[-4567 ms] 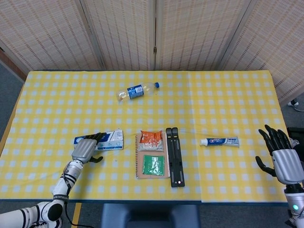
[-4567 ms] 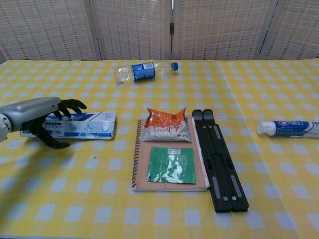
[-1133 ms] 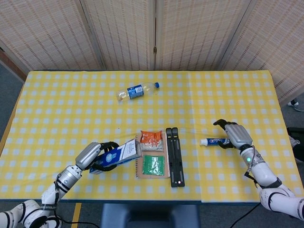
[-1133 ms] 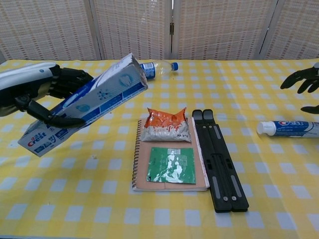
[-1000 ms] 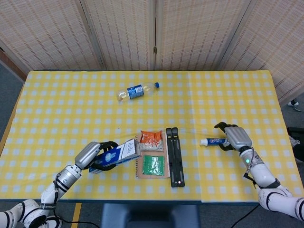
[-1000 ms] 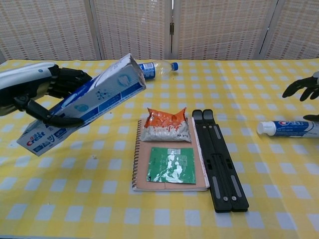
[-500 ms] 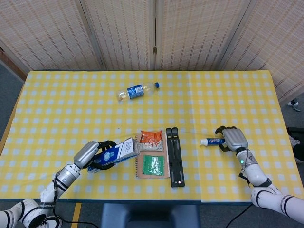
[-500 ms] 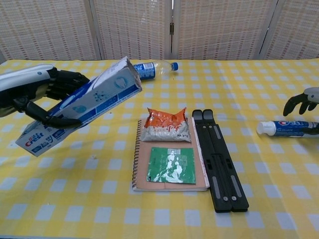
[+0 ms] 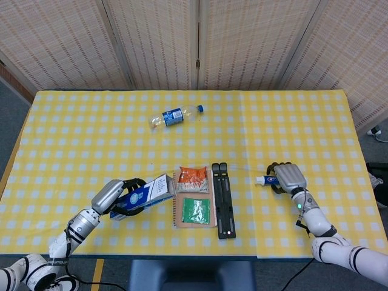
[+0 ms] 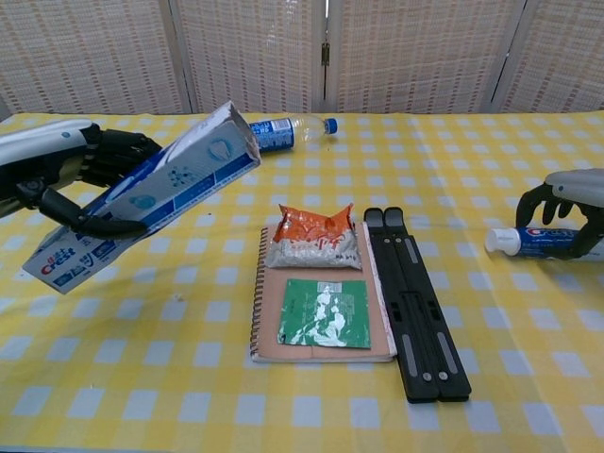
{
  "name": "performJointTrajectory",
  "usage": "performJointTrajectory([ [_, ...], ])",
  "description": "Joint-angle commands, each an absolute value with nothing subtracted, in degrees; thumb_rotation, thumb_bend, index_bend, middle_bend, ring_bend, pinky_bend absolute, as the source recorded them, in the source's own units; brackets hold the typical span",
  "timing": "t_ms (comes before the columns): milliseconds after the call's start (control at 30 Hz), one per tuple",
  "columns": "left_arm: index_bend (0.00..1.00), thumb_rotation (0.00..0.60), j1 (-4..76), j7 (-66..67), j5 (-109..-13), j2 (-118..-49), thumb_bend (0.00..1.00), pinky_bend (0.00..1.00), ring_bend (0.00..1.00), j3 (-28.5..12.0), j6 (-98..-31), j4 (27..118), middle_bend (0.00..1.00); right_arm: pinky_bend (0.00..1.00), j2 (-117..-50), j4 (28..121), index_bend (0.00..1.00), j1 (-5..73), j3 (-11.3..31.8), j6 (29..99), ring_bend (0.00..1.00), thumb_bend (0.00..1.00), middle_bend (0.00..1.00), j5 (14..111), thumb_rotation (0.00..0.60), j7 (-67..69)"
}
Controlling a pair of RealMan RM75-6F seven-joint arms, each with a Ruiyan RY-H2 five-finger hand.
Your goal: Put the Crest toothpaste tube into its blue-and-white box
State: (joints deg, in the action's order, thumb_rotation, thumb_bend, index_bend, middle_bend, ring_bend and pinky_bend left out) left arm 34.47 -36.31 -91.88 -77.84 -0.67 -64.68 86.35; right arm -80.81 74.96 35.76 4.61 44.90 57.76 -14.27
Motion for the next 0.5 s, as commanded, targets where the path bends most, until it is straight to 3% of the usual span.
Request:
performJointTrajectory([
  [33, 0.42, 0.6, 34.48, -36.36, -91.9, -77.85, 0.3, 0.55, 0.5, -0.6, -64.7, 86.26, 0.48, 0.29, -80.92, 75.22, 0.43, 35.9, 4.52, 45.06, 0.33, 0.4, 0.34, 57.16, 0.6, -15.26],
  [500, 0.42, 0.6, 34.27, -36.61, -91.38, -77.86, 0.3, 0.55, 0.5, -0.6, -65.03, 86.04, 0.48, 0.45, -80.7, 76.12, 0.63, 35.85, 5.54, 47.45, 0.47, 0.4, 0.49, 56.64, 0.6, -16.95],
])
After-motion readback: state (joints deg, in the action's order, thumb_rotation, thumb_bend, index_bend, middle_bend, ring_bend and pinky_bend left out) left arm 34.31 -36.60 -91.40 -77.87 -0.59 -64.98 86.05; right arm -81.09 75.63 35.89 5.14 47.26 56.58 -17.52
